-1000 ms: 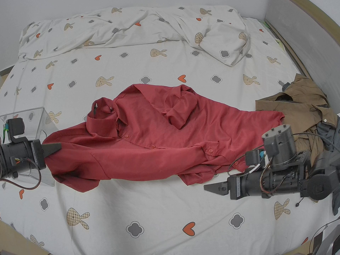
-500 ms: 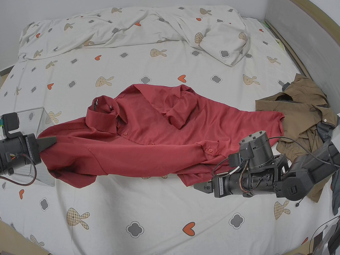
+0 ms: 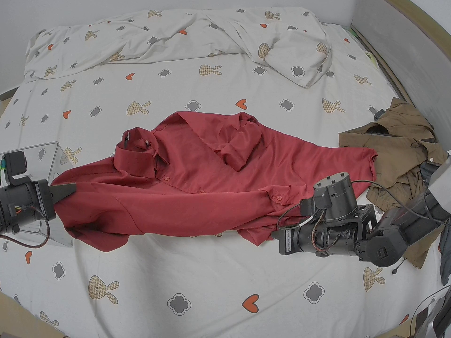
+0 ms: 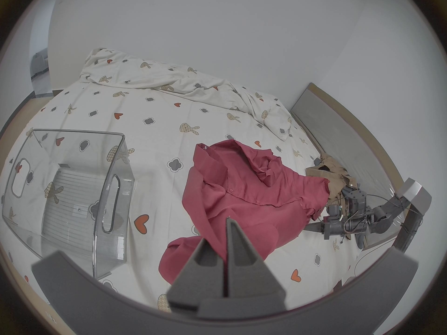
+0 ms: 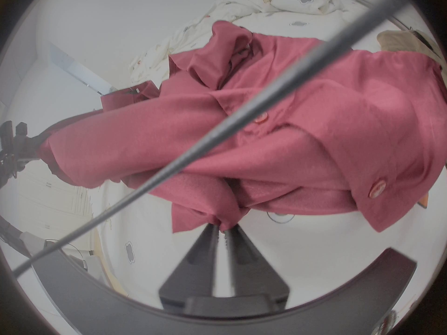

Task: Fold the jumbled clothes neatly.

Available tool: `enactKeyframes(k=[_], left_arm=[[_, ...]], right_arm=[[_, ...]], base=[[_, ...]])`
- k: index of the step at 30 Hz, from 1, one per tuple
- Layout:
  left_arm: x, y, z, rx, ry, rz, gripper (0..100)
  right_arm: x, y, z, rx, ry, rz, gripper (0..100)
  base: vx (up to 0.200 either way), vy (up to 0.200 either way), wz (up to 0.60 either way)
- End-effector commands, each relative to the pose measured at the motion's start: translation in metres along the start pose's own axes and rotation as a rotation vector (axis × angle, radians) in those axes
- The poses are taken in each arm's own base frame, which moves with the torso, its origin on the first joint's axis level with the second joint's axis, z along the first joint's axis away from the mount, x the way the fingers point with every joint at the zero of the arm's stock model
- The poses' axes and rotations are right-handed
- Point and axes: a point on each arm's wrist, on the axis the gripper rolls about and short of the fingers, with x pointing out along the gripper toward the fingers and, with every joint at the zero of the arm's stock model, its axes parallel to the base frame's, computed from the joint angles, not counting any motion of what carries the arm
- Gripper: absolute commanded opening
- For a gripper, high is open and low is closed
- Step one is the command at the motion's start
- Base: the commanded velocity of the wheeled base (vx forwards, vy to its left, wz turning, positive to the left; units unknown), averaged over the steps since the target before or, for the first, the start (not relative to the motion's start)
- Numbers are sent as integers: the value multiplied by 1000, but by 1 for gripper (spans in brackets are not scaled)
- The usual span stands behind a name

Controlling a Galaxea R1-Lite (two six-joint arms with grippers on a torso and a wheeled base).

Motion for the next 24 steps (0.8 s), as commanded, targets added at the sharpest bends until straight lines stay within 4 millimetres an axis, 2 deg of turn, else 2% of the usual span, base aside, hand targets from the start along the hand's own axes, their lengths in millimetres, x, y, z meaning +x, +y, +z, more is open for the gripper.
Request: enactKeyframes(k=[1, 4, 5, 7, 8, 9, 13, 16, 19, 24], left_arm=[[2, 1, -1, -2, 9, 0, 0], [3, 1, -1, -4, 13, 1, 0], [3, 1, -1, -4, 13, 1, 0], [6, 2, -1, -7, 19, 7, 0], [6, 2, -1, -7, 21, 7, 0], [7, 3, -1, -9, 23, 9, 0], [10, 4, -1, -11, 27, 28, 0], [11, 4, -2, -10, 27, 36, 0], [10, 4, -2, -10, 27, 36, 0], [6, 5, 0, -11, 14, 56, 0]], right_arm=[[-16, 3, 5, 0, -47, -7, 0], [-50, 4, 3, -3, -88, 10, 0], [-52, 4, 3, -2, -90, 9, 0], [-91, -1, -7, 5, -116, 19, 0], [-96, -1, -8, 6, -119, 19, 0], [-123, -5, -15, 13, -132, 27, 0], [-186, -18, -28, 40, -161, 31, 0], [-224, -27, -36, 77, -141, 40, 0], [-245, -34, -45, 113, -101, 24, 0], [-245, -38, -51, 127, -54, -13, 0]], base=[[0, 0, 0], [0, 0, 0], [0, 0, 0], [0, 0, 0], [0, 0, 0], [0, 0, 0], [0, 0, 0], [0, 0, 0], [0, 0, 0], [0, 0, 0]])
